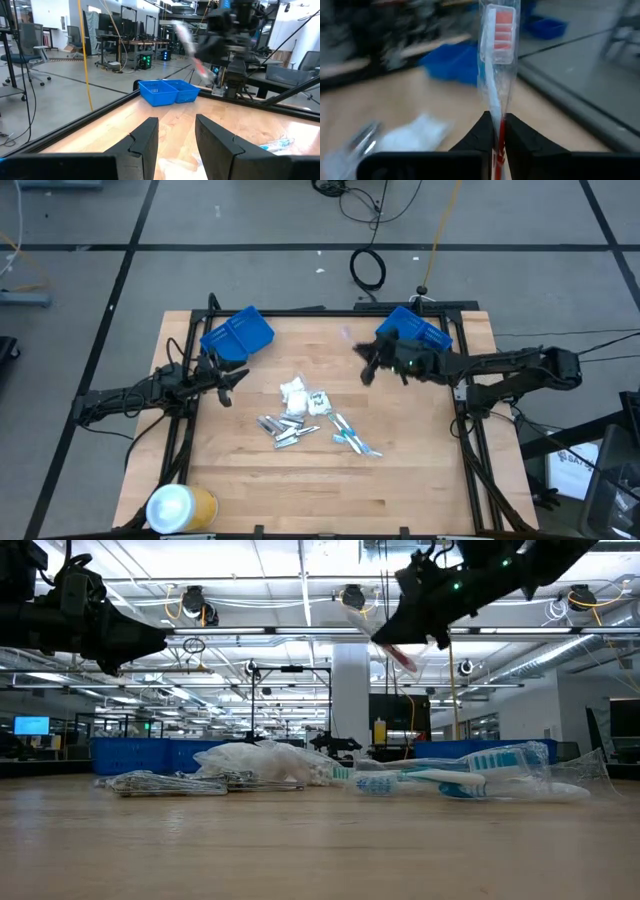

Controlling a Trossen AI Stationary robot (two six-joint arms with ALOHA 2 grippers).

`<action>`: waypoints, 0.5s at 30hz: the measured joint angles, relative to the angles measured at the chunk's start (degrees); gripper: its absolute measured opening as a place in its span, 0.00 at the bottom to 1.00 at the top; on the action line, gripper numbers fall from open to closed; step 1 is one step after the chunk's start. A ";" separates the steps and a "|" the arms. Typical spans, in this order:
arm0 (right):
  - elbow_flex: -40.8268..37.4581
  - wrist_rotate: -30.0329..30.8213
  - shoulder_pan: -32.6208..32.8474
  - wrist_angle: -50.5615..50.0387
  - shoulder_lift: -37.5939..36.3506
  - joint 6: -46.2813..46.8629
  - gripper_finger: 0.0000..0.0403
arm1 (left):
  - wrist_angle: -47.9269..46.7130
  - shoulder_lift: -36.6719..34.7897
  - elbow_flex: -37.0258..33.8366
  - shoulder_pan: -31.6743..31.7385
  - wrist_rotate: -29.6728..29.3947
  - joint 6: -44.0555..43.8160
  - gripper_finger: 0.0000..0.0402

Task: Pick & Place Travel size toiletries
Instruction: Put the red toothbrush into the middle right blue basket

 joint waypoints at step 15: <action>-12.42 20.40 -20.19 14.75 11.18 15.01 0.04 | 0.02 -0.01 0.00 0.00 0.00 0.00 0.32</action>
